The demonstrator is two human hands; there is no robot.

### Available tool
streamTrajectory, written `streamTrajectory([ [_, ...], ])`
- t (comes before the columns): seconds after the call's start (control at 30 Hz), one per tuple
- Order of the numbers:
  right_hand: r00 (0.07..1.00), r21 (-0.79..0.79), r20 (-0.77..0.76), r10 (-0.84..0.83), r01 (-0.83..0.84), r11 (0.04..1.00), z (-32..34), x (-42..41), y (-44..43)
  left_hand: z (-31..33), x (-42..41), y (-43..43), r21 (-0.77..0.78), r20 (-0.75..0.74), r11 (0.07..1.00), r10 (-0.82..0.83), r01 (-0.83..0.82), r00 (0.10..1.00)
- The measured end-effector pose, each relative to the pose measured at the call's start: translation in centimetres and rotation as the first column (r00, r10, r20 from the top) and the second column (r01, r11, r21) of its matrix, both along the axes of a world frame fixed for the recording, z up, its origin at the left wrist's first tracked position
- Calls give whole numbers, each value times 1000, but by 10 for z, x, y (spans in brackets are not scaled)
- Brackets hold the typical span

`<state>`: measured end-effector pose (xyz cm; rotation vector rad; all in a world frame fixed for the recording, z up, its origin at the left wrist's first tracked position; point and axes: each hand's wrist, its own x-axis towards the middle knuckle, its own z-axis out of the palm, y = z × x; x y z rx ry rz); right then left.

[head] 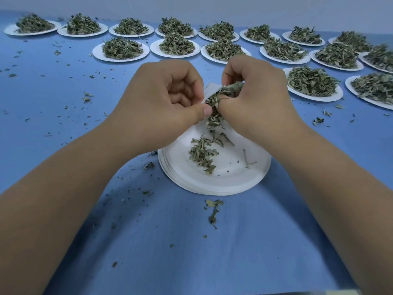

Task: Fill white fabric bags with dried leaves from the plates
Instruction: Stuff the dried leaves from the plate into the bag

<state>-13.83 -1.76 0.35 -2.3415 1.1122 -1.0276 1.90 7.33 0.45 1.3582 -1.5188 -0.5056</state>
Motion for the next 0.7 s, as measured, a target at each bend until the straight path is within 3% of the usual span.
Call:
streamTrajectory([
  [0.13, 999, -60, 30, -24, 25, 998, 2, 1, 5, -1, 0, -1, -36, -8, 999, -9, 9, 1000],
  [0.3, 997, -3, 58, 50, -50, 999, 3, 4, 16, -8, -1, -7, -143, 185, 970, 223, -198, 957],
  [0.47, 976, 89, -43, 215, -211, 973, 5, -4, 20, -9, 6, -11, -117, 127, 935, 350, -336, 928],
  [0.7, 960, 84, 151, 234, -249, 965, 9, -13, 16, -7, 6, -10, -112, 96, 934, 351, -340, 932],
])
